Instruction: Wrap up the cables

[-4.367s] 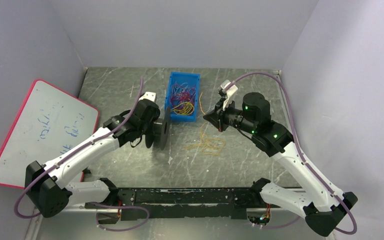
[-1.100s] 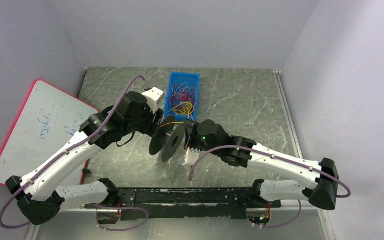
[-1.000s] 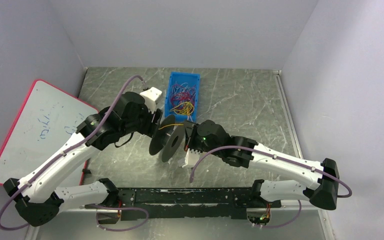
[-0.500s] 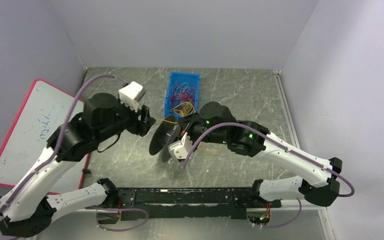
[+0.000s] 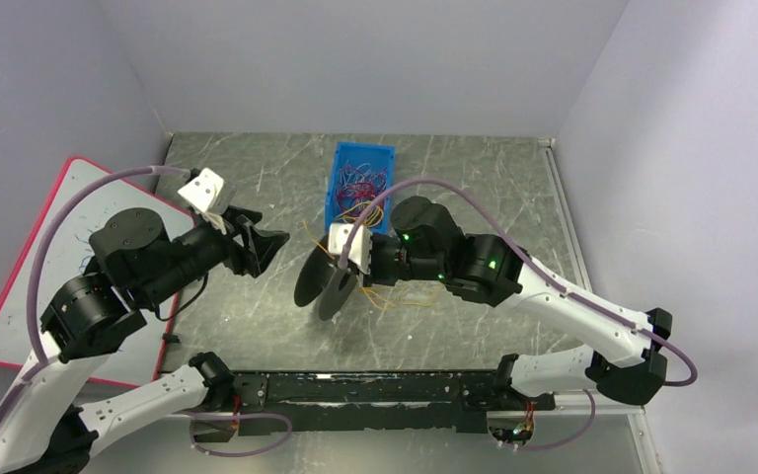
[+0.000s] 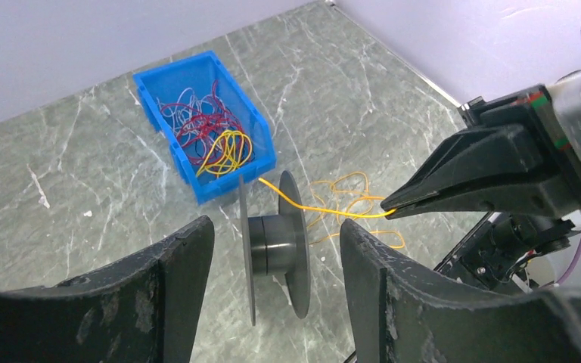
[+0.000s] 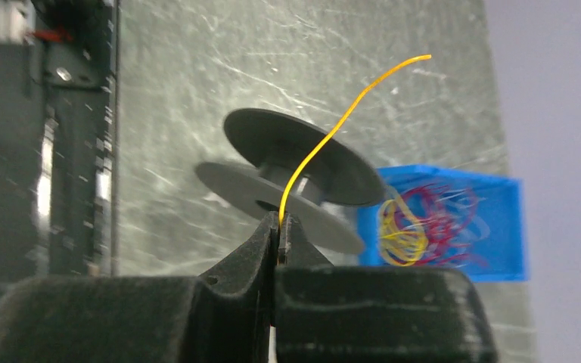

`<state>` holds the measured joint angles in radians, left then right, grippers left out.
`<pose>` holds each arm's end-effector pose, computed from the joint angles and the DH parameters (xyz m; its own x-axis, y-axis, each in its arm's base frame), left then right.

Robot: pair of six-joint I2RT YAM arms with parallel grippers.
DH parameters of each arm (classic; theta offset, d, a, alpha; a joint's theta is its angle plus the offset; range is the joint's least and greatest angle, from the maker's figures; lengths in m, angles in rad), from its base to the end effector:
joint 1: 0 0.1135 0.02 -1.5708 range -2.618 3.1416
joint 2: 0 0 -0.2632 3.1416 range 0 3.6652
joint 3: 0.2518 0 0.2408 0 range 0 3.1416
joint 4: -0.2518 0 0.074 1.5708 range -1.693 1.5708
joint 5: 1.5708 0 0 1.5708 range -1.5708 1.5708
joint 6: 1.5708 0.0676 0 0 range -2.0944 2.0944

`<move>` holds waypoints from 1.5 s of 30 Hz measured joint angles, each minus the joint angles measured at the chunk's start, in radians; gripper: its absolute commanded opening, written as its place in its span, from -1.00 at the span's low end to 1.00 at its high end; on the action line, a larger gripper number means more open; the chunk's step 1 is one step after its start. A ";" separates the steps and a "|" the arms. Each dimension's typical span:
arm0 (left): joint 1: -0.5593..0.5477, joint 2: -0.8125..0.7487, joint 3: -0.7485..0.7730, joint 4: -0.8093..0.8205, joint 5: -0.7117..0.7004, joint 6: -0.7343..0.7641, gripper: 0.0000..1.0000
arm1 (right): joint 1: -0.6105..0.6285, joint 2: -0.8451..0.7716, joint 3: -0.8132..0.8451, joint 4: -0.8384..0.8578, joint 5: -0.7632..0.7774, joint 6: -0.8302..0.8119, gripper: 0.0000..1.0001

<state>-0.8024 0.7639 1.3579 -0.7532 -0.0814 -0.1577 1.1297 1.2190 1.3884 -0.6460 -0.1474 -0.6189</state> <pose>0.0937 -0.0891 0.4534 -0.2126 -0.0053 -0.9771 0.6354 0.7590 -0.1423 0.1081 0.2522 0.3944 0.3917 -0.5144 -0.7628 -0.8876 0.0072 -0.4606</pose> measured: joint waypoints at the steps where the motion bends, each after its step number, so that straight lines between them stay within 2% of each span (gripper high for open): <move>1: 0.000 0.000 -0.005 0.002 0.000 0.000 0.30 | -0.002 0.005 0.006 0.000 0.003 0.073 -1.00; 8: 0.000 0.037 -0.051 0.001 -0.005 -0.002 0.30 | -0.034 0.015 -0.008 0.035 -0.032 0.496 -1.00; 13: 0.000 0.043 -0.086 -0.001 -0.018 -0.012 0.29 | -0.042 0.018 -0.025 0.027 -0.095 0.669 -1.00; 19: 0.000 0.043 -0.123 -0.002 -0.021 -0.016 0.29 | -0.055 0.066 0.043 -0.099 -0.169 0.623 -1.00; 25: 0.000 0.040 -0.195 -0.008 -0.026 -0.034 0.28 | -0.162 0.169 0.077 -0.206 -0.386 0.527 -1.00; 31: 0.000 0.035 -0.257 -0.008 -0.026 -0.060 0.27 | -0.237 0.254 0.077 -0.243 -0.561 0.510 -1.00; 38: 0.000 0.032 -0.326 0.016 -0.020 -0.068 0.27 | -0.267 0.323 0.087 -0.247 -0.680 0.541 -1.00; 45: 0.000 0.053 -0.390 0.079 -0.020 -0.063 0.26 | -0.357 0.378 0.116 -0.200 -0.771 0.651 -1.00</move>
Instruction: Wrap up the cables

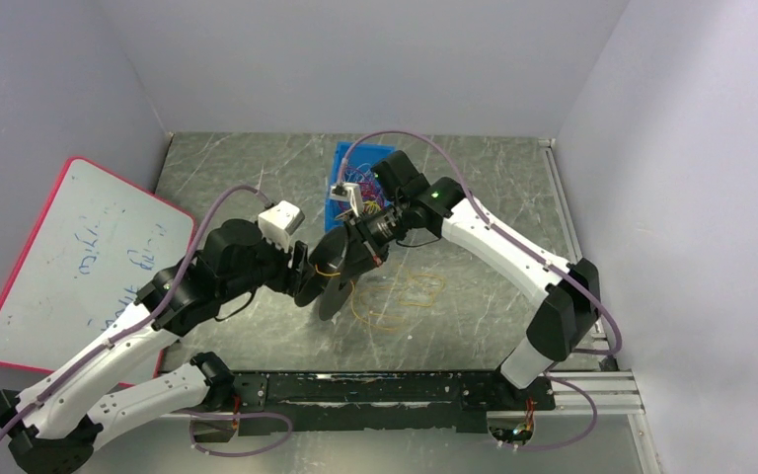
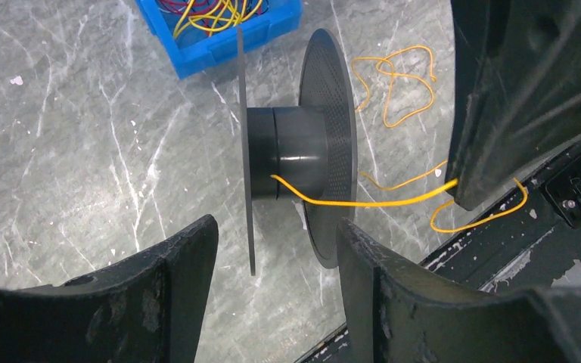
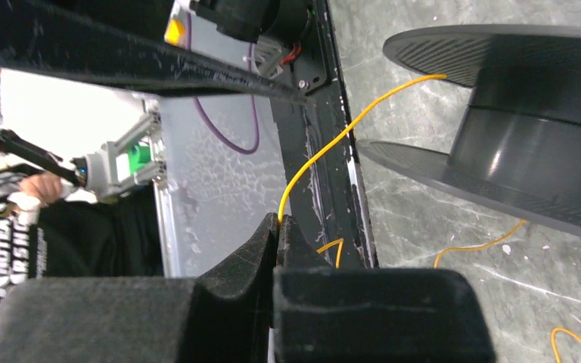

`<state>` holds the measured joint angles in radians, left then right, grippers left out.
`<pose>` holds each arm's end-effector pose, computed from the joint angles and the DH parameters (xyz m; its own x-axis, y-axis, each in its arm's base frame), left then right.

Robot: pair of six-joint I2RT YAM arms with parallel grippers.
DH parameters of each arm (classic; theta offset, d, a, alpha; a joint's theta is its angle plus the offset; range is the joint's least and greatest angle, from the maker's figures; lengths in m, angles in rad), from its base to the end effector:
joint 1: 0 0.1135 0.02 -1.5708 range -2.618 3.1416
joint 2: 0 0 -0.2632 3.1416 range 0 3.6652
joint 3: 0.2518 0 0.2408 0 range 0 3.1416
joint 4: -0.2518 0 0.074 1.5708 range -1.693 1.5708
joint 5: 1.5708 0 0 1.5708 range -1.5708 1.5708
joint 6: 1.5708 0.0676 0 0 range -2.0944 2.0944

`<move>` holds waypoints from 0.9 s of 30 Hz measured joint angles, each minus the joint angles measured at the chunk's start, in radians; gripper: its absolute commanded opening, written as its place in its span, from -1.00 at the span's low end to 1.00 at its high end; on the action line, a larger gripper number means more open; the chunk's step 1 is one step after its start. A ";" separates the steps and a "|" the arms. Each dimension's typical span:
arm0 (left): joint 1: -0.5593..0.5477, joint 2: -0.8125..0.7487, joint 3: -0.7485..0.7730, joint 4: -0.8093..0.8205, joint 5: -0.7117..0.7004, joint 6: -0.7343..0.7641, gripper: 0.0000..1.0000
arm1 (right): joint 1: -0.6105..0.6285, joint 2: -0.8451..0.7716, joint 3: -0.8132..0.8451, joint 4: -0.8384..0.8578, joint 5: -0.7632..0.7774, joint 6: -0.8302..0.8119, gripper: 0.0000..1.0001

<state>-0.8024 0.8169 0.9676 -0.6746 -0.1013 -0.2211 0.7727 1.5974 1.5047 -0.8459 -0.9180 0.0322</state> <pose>0.1326 -0.1273 0.3290 -0.4827 0.1855 -0.8559 0.5623 0.8149 -0.1405 0.2008 0.2707 0.3219 -0.6018 -0.5594 -0.5700 -0.7411 0.1253 0.6595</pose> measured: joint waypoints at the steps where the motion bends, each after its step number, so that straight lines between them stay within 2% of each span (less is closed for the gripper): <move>1: 0.000 0.000 -0.007 0.007 -0.001 0.001 0.27 | -0.011 0.010 0.007 0.007 -0.012 0.019 -1.00; 11: 0.000 -0.009 -0.050 0.080 -0.015 0.017 0.26 | -0.071 0.097 0.034 0.090 -0.089 0.240 -1.00; 27: 0.000 0.086 -0.050 0.121 -0.014 0.047 0.27 | -0.139 0.116 0.004 0.237 -0.140 0.443 -1.00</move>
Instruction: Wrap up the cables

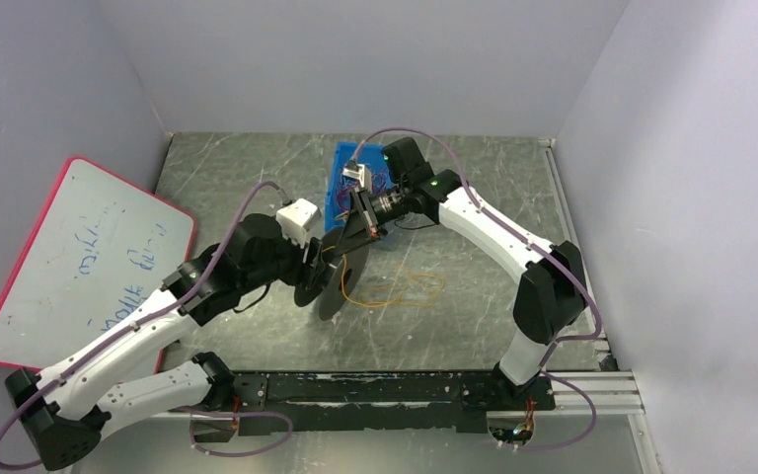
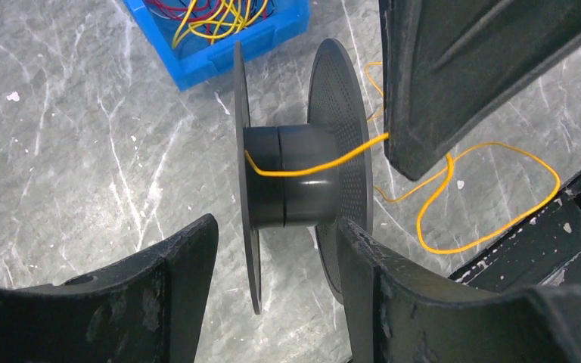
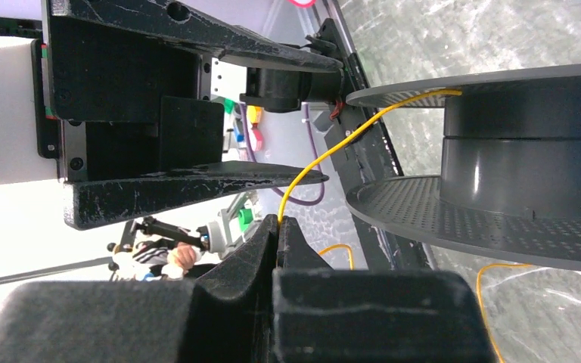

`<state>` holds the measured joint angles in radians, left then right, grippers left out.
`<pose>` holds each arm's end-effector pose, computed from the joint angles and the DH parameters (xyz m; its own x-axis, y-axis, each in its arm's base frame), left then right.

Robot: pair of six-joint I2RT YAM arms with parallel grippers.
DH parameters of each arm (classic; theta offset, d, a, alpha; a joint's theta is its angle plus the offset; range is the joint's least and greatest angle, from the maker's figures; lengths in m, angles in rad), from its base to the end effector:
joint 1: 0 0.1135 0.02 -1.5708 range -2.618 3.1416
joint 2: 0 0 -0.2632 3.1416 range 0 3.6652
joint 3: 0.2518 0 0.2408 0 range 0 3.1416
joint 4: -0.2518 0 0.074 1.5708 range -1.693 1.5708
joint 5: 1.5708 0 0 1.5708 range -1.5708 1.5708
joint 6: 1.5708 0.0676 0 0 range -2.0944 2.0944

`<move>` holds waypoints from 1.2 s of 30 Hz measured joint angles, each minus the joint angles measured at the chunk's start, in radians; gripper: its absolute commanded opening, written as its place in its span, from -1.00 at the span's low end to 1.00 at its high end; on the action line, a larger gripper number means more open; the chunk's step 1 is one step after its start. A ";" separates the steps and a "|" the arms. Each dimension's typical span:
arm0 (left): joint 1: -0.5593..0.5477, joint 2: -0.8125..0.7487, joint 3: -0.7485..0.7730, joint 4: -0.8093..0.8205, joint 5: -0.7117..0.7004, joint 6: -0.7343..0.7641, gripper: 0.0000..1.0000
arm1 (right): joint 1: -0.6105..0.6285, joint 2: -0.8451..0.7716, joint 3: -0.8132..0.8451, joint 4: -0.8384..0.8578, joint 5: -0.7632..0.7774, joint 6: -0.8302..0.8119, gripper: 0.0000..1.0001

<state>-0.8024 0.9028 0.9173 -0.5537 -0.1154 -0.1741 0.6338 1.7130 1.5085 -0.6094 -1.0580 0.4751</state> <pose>0.1518 -0.1459 0.3110 -0.4633 0.2317 -0.8554 0.5740 0.8138 -0.0904 0.2644 0.2674 0.3075 -0.8744 -0.3641 -0.3209 -0.4192 0.2334 0.8774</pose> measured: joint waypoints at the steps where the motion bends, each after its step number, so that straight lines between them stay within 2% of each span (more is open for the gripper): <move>1: 0.000 0.009 0.000 0.003 0.000 0.002 0.27 | 0.000 0.000 -0.009 0.012 -0.006 0.008 -1.00; 13: 0.000 0.071 0.000 0.035 -0.008 0.002 0.25 | -0.001 0.000 -0.075 0.097 -0.061 0.080 -1.00; 24: 0.000 0.145 0.000 0.079 -0.053 -0.006 0.10 | -0.003 -0.007 -0.176 0.273 -0.105 0.213 -1.00; 36: 0.000 0.155 0.000 0.085 -0.068 -0.025 0.15 | -0.006 -0.009 -0.181 0.341 -0.114 0.256 -1.00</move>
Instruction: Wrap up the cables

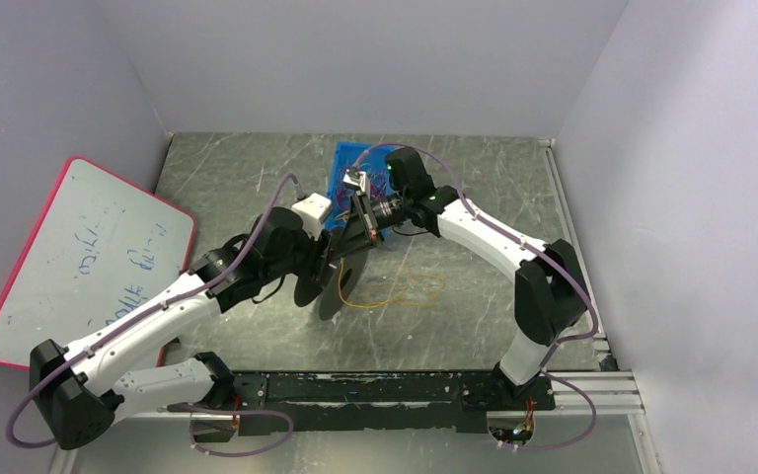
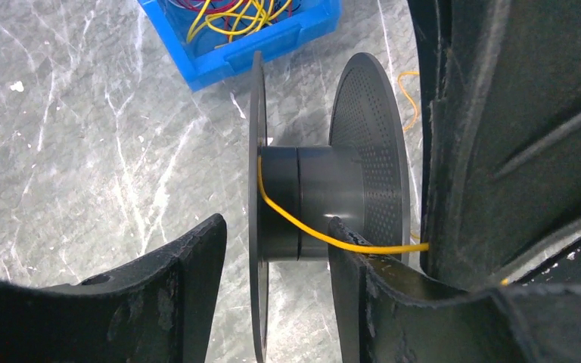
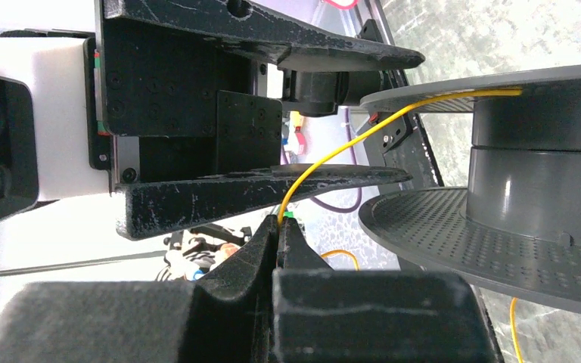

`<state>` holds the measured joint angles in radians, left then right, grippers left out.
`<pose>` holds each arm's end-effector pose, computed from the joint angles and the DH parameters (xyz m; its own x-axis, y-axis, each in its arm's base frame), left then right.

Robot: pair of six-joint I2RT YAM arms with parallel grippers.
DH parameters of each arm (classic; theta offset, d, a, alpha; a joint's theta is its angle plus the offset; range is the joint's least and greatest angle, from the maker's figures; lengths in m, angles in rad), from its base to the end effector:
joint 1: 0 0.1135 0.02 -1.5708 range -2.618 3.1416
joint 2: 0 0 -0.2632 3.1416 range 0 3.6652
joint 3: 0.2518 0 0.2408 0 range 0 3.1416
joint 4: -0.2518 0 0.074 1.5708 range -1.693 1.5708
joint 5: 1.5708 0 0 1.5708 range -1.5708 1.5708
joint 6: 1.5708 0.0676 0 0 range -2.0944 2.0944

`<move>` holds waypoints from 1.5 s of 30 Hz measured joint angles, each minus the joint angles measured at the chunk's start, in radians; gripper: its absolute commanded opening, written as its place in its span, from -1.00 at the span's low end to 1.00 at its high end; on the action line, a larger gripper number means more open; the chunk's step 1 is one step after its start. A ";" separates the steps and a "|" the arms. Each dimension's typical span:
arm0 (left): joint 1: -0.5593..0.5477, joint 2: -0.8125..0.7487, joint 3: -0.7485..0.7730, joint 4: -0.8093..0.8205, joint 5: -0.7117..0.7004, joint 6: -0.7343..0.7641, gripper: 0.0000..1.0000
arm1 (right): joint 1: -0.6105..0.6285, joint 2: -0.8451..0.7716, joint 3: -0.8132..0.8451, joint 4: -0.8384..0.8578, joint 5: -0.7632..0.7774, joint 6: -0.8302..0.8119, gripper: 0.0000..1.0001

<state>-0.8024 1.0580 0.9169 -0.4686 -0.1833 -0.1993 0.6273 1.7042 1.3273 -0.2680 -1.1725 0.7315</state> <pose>0.1794 -0.1679 0.2890 -0.5095 0.2470 -0.8243 0.5124 0.8566 -0.0600 0.2662 0.2700 0.2841 -0.9126 -0.3416 -0.2246 -0.2881 0.1476 0.9461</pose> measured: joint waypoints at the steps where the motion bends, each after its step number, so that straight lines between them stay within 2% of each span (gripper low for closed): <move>1: 0.000 -0.006 0.000 -0.002 0.000 -0.001 0.17 | -0.001 -0.002 0.000 -0.002 0.002 -0.003 -1.00; 9: 0.000 -0.090 -0.009 -0.030 0.009 -0.018 0.23 | -0.005 -0.010 0.015 -0.132 0.035 -0.103 -1.00; 18: 0.000 -0.162 -0.008 -0.095 0.055 -0.025 0.23 | -0.013 -0.051 0.079 -0.340 0.116 -0.322 -1.00; 25: 0.000 -0.185 0.116 -0.167 0.138 0.014 0.27 | -0.013 -0.111 0.088 -0.410 0.124 -0.485 -1.00; 32: 0.000 -0.200 0.250 -0.176 0.320 0.077 0.30 | 0.029 -0.154 0.097 -0.427 0.048 -0.607 -1.00; 39: 0.000 -0.154 0.266 -0.181 0.510 0.120 0.20 | 0.146 -0.155 0.179 -0.513 0.023 -0.732 -1.00; 45: 0.000 -0.123 0.262 -0.198 0.639 0.144 0.12 | 0.159 -0.178 0.188 -0.556 0.022 -0.790 -1.00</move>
<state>-0.8024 0.9348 1.1793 -0.6670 0.4557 -0.0551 0.7868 1.5261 1.5154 -0.8238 -1.1507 -0.0582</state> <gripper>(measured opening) 0.580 0.010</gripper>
